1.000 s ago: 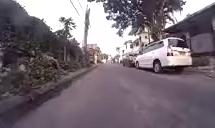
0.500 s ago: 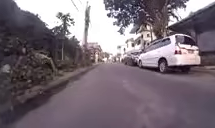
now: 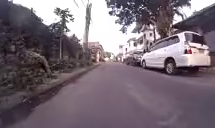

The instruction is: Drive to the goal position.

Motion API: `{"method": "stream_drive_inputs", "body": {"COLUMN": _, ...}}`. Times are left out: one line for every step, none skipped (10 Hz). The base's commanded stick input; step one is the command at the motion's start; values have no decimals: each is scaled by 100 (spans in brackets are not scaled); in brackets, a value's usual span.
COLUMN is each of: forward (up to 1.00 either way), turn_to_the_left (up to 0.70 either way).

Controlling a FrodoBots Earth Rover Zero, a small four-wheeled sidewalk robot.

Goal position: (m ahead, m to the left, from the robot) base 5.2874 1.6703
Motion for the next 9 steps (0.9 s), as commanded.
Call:
{"method": "stream_drive_inputs", "body": {"forward": 100, "turn_to_the_left": 0}}
{"method": "stream_drive_inputs", "body": {"forward": 100, "turn_to_the_left": 0}}
{"method": "stream_drive_inputs", "body": {"forward": 100, "turn_to_the_left": 0}}
{"method": "stream_drive_inputs", "body": {"forward": 100, "turn_to_the_left": 0}}
{"method": "stream_drive_inputs", "body": {"forward": 100, "turn_to_the_left": 0}}
{"method": "stream_drive_inputs", "body": {"forward": 100, "turn_to_the_left": 0}}
{"method": "stream_drive_inputs", "body": {"forward": 100, "turn_to_the_left": 0}}
{"method": "stream_drive_inputs", "body": {"forward": 100, "turn_to_the_left": 0}}
{"method": "stream_drive_inputs", "body": {"forward": 100, "turn_to_the_left": 0}}
